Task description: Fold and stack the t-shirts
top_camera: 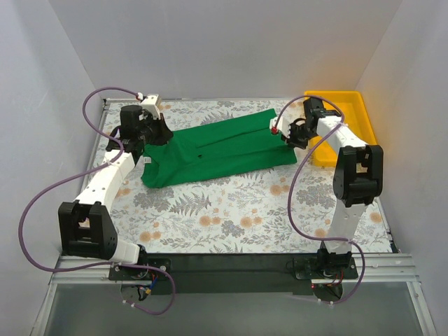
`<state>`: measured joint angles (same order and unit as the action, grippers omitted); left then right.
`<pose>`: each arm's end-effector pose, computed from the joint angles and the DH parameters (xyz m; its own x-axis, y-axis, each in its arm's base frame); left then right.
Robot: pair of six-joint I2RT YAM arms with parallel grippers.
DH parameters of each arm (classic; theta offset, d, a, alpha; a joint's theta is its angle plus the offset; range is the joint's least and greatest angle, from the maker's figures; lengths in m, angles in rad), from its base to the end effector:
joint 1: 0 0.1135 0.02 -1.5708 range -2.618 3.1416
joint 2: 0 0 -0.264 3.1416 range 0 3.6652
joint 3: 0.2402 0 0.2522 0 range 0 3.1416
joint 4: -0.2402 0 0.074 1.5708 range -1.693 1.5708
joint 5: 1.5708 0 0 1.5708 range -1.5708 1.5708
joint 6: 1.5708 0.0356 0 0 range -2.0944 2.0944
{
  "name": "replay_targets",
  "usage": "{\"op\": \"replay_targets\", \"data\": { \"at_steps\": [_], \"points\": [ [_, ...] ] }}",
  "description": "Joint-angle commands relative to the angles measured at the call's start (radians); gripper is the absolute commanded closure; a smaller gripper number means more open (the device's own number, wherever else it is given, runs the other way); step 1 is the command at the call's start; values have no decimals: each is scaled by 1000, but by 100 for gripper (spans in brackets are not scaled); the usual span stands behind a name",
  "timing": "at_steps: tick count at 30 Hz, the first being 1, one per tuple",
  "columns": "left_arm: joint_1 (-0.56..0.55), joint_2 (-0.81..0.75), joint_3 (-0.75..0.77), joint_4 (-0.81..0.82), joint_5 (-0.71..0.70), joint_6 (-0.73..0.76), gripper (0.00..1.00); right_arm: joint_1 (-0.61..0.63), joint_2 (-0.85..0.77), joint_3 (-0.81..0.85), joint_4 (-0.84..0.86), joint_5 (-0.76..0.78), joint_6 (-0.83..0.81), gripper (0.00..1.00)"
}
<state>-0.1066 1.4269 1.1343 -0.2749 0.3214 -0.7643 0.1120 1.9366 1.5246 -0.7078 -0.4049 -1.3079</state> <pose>0.3218 -0.0458 0.3036 -0.6390 -0.5920 -0.4912 -0.1058 0.7001 -0.7061 0.4053 0.0597 0.2209 0.0315 -0.8896 -0.4556 -0.9347 0.1353 -0.3288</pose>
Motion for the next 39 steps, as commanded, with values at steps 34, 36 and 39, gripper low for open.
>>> {"op": "replay_targets", "data": {
  "at_steps": [34,36,39],
  "points": [
    [13,-56,-41,189,-62,76,100,54,239,313,-1,117,144,99],
    [15,-51,-41,187,-65,80,100,55,243,319,1,117,145,99],
    [15,-48,-45,184,-59,82,100,60,251,325,1,113,147,99]
  ]
}}
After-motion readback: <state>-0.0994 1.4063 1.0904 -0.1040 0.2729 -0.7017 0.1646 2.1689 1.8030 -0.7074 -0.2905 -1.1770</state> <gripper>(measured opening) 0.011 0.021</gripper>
